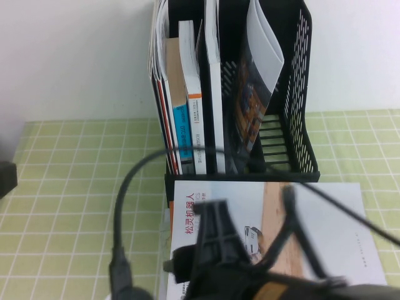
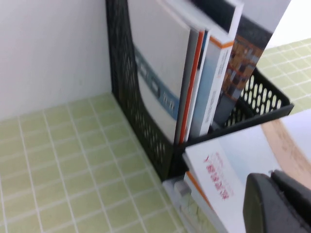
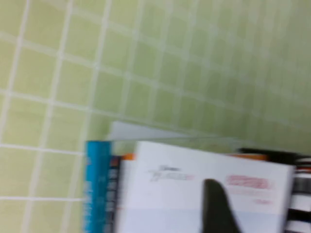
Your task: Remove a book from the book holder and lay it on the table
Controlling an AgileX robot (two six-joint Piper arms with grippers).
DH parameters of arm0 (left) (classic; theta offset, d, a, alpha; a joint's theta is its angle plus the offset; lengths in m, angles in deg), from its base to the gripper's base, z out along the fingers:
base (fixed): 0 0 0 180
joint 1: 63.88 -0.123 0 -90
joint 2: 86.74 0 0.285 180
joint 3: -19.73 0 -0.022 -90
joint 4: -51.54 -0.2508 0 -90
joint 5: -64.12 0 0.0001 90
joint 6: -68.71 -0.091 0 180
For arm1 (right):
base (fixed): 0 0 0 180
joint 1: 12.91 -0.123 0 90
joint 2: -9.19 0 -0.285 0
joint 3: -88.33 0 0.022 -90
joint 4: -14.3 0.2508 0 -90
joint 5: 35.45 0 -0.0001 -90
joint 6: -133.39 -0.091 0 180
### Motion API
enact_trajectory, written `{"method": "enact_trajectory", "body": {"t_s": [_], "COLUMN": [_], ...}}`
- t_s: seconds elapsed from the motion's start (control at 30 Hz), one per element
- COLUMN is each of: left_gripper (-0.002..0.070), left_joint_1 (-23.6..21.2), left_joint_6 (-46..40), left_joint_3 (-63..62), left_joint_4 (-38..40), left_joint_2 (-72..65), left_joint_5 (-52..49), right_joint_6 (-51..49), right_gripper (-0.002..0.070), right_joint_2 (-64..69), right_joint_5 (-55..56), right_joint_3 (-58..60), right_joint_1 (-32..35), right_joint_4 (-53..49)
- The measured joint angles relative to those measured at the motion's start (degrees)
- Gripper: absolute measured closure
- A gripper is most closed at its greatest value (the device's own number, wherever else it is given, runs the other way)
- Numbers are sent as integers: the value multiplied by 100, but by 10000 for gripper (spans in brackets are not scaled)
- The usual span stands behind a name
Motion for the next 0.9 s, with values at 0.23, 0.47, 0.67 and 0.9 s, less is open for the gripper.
{"method": "enact_trajectory", "body": {"t_s": [0.23, 0.47, 0.67, 0.9], "left_gripper": [678, 678, 678, 678], "left_joint_1": [0, 0, 0, 0], "left_joint_6": [-1437, -2094, -2448, -3650], "left_joint_3": [88, 1067, 2241, 2699], "left_joint_4": [859, 1956, 3029, 4533], "left_joint_2": [270, 629, 670, 670], "left_joint_5": [637, 1225, 1979, 2649], "right_joint_6": [-333, -95, 233, -489], "right_gripper": [648, 675, 677, 678], "right_joint_2": [-1015, -2169, -3150, -3728], "right_joint_5": [-481, -1183, -725, 794], "right_joint_3": [-49, -55, 222, 1764], "right_joint_1": [-65, -55, -29, 322], "right_joint_4": [-394, 301, 1371, 1682]}}
